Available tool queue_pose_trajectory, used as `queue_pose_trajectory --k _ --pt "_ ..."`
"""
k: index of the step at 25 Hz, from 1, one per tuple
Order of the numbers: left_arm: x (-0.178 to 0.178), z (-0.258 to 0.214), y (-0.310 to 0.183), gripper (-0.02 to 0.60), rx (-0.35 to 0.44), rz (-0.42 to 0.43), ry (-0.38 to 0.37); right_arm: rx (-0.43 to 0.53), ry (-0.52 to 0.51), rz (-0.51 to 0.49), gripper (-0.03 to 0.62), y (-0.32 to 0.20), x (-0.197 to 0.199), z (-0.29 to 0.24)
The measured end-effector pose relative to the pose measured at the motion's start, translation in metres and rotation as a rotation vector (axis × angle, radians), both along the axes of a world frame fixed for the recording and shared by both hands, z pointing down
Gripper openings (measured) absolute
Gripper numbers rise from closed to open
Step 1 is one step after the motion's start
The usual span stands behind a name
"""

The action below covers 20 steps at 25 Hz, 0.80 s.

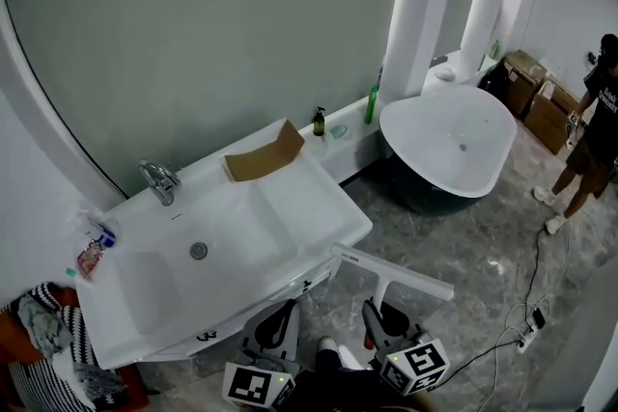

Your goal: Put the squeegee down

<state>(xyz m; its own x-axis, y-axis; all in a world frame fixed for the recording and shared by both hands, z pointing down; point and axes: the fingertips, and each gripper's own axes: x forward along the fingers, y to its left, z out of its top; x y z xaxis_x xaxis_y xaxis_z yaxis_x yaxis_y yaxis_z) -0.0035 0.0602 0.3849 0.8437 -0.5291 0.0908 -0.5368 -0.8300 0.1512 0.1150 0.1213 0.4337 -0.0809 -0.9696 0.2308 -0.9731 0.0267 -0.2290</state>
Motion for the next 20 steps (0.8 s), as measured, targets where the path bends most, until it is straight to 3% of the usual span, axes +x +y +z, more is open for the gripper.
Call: queue_pose_trajectory --k 3,9,20 --pt "0.018 -0.001 -0.002 0.005 -0.01 -0.032 0.029 -0.007 0.001 -0.016 0.055 -0.003 0.017 0.002" --pt "0.037 0.01 0.001 0.005 -0.039 -0.036 0.013 -0.024 -0.028 -0.026 0.055 -0.008 0.036 0.012" --pt "0.055 0.016 -0.044 0.005 -0.061 -0.044 -0.001 -0.052 -0.028 -0.055 0.055 -0.055 0.051 0.02"
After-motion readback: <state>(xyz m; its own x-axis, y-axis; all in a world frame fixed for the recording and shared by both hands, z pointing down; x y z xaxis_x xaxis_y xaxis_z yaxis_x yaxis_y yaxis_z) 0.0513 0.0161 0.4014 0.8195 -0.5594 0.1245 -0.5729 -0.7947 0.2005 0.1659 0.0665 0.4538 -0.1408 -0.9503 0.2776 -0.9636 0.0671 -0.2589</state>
